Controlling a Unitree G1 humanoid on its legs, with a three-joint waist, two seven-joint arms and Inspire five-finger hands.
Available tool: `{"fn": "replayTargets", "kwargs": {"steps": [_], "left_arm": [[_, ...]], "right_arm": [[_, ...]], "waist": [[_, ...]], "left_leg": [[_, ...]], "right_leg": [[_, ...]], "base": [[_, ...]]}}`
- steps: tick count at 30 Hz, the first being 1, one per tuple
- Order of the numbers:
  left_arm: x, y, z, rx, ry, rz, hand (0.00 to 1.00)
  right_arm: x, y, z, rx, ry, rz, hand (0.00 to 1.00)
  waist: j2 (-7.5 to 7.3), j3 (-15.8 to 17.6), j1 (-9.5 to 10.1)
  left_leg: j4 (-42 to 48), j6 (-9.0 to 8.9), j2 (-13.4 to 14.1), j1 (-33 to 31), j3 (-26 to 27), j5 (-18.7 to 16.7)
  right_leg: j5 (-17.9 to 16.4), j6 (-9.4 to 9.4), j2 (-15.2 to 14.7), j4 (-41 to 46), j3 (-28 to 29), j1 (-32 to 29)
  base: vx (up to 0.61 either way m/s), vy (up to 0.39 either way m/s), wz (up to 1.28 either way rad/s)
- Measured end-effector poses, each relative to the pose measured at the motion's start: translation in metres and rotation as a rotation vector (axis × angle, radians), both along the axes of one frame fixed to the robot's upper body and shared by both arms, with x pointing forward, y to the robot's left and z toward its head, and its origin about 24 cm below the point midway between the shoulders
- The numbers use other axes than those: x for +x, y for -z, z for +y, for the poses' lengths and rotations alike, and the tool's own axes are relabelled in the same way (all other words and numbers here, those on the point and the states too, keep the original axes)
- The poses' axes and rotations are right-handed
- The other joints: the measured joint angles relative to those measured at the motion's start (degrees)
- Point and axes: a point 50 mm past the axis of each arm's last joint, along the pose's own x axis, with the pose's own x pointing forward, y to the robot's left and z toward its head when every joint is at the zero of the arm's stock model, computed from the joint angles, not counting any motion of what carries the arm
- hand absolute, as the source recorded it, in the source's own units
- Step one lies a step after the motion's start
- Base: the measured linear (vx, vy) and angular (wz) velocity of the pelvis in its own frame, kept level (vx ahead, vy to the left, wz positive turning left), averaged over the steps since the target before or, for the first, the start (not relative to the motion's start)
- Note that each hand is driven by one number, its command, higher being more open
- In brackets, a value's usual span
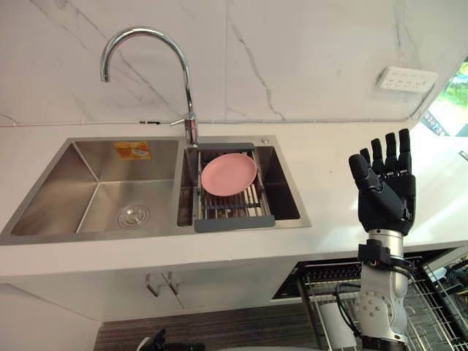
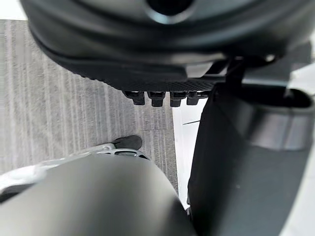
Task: Walk over to the sink, pick up the cup, carry it to the dishwasher, place the cup inside the dishwasher, then close the dishwasher door
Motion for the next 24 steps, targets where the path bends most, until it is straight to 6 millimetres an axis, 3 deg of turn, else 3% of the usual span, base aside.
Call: {"fn": "replayTargets", "kwargs": {"steps": [9, 18, 21, 22, 24], "left_arm": [[-0.008, 0.003, -0.001, -0.074, -0.217, 0.025, 1.0], [-0.012, 0.004, -0.004, -0.072, -0.326, 0.047, 1.0], [-0.012, 0.005, -0.005, -0.078, -0.405, 0.033, 1.0], [-0.01, 0.005, -0.01, -0.096, -0.465, 0.0, 1.0], [-0.004, 0.004, -0.014, -0.119, -0.509, -0.045, 1.0]], "right_arm": [[0.01, 0.021, 0.034, -0.046, -0.142, 0.186, 1.0], [0.01, 0.022, 0.031, -0.079, -0.074, 0.244, 1.0], [0.01, 0.019, 0.031, -0.082, -0.07, 0.232, 1.0], [0.01, 0.012, 0.026, -0.101, -0.047, 0.209, 1.0], [0.012, 0.0, 0.023, -0.138, -0.033, 0.168, 1.0]], "waist": [[0.49, 0.34, 1.48], [1.54, 0.9, 1.45], [1.95, 1.28, 1.94], [3.28, 2.48, 2.12], [4.72, 3.63, 2.96]], "left_leg": [[0.02, -0.05, -0.07, -0.51, -0.38, -0.19], [0.45, -0.16, -0.13, -0.37, 1.67, -0.62], [9.21, 0.36, 0.62, -4.3, 1.87, -4.55], [23.58, -0.35, 2.74, -9.98, 2.51, -8.52], [33.84, -1.27, 4.02, -13.77, 1.09, -9.47]], "right_leg": [[0.72, 0.61, 0.22, -3.19, -1.51, 1.52], [0.62, 1.06, 0.01, -4.34, -3.26, 3.13], [0.62, 1.06, -0.31, -4.15, -3.76, 3.31], [0.25, 1.31, -0.24, -3.95, -5.1, 5.24], [-0.65, 1.49, -0.3, -3.84, -5.65, 7.06]], "base": [[0.01, -0.002, 0.06], [0.05, 0.0, 0.08], [0.04, 0.008, 0.15], [0.01, 0.025, 0.4], [-0.03, 0.042, 0.31]]}}
